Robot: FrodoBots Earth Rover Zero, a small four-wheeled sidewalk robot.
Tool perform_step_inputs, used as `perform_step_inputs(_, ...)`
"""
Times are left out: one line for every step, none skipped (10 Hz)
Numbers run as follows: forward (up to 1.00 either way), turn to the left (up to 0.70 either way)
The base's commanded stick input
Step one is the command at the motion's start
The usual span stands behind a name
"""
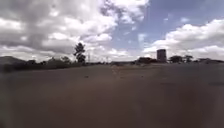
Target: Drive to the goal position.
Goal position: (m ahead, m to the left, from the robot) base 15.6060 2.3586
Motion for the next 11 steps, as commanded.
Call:
perform_step_inputs(0.70, 0.00)
perform_step_inputs(0.70, 0.00)
perform_step_inputs(0.70, 0.00)
perform_step_inputs(0.70, 0.00)
perform_step_inputs(0.70, 0.00)
perform_step_inputs(0.70, 0.00)
perform_step_inputs(0.70, 0.00)
perform_step_inputs(0.70, 0.00)
perform_step_inputs(0.70, 0.00)
perform_step_inputs(0.70, 0.00)
perform_step_inputs(0.70, 0.00)
